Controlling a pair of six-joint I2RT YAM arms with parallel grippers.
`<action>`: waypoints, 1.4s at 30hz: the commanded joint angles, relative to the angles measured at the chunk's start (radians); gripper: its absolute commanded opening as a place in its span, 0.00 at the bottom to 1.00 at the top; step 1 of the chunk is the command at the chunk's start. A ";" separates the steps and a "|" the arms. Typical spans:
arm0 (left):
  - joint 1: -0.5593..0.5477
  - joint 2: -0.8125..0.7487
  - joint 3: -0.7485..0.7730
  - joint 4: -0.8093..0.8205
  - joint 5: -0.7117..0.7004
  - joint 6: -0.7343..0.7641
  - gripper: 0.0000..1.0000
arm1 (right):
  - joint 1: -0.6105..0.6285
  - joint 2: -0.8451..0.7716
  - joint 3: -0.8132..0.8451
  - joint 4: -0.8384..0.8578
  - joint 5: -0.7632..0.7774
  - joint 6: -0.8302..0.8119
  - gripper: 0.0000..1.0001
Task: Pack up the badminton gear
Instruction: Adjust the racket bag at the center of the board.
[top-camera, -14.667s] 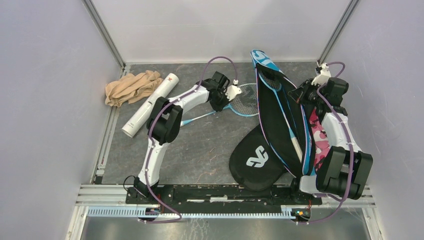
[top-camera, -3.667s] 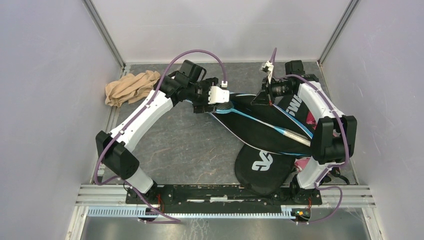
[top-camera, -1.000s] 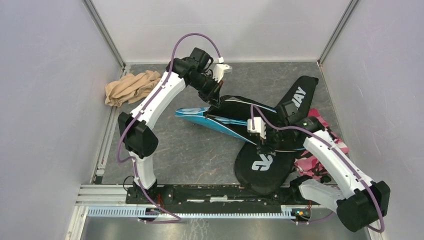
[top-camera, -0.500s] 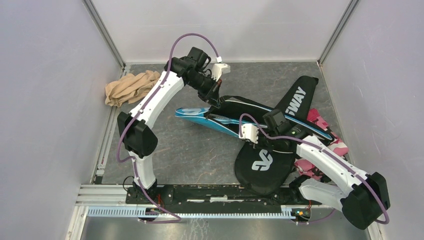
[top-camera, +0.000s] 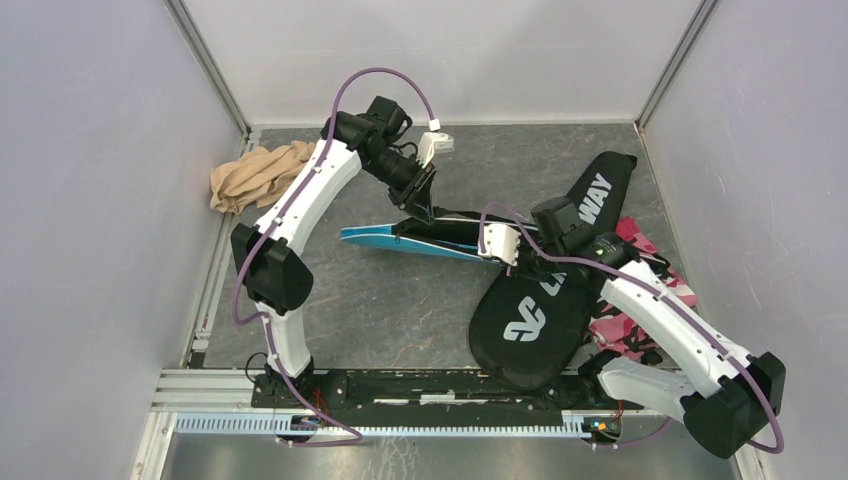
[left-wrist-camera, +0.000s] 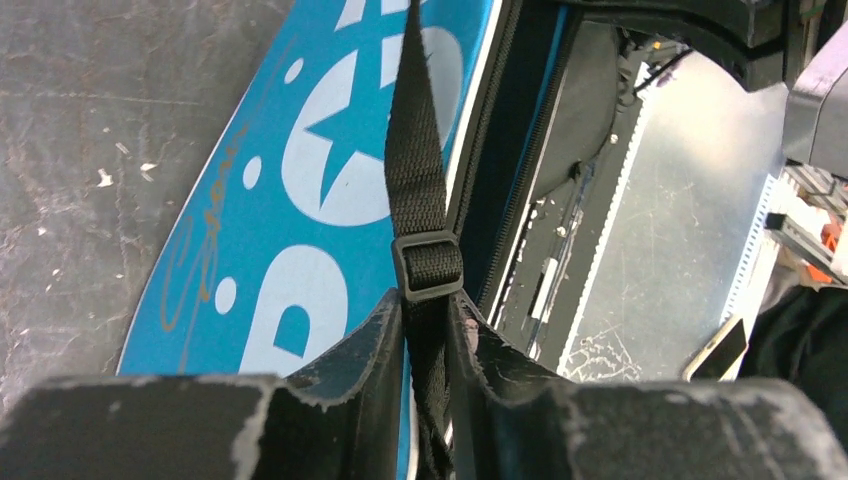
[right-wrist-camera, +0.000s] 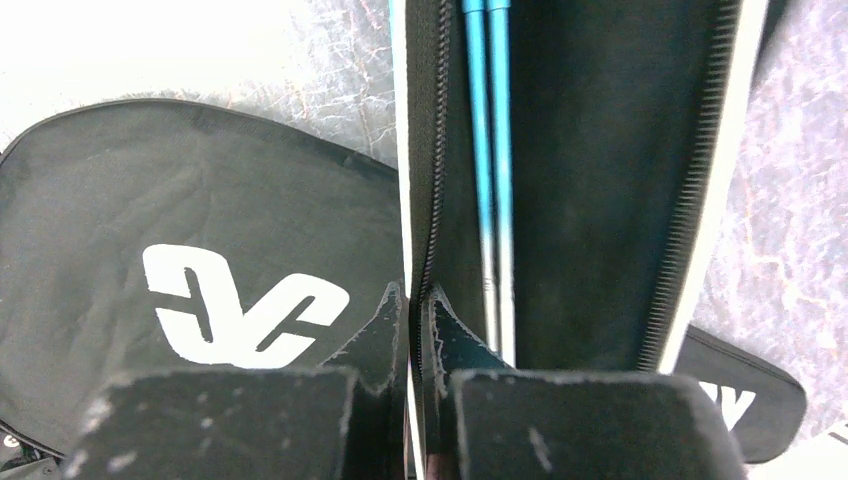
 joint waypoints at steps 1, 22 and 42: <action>-0.006 -0.012 0.053 -0.076 0.098 0.142 0.30 | 0.005 -0.008 0.092 -0.016 -0.015 -0.013 0.00; -0.021 -0.049 -0.023 -0.176 0.178 0.375 0.47 | 0.006 0.077 0.251 -0.045 0.052 -0.026 0.00; -0.162 -0.198 -0.250 0.064 -0.085 0.390 0.24 | 0.004 0.104 0.252 -0.035 0.058 -0.016 0.00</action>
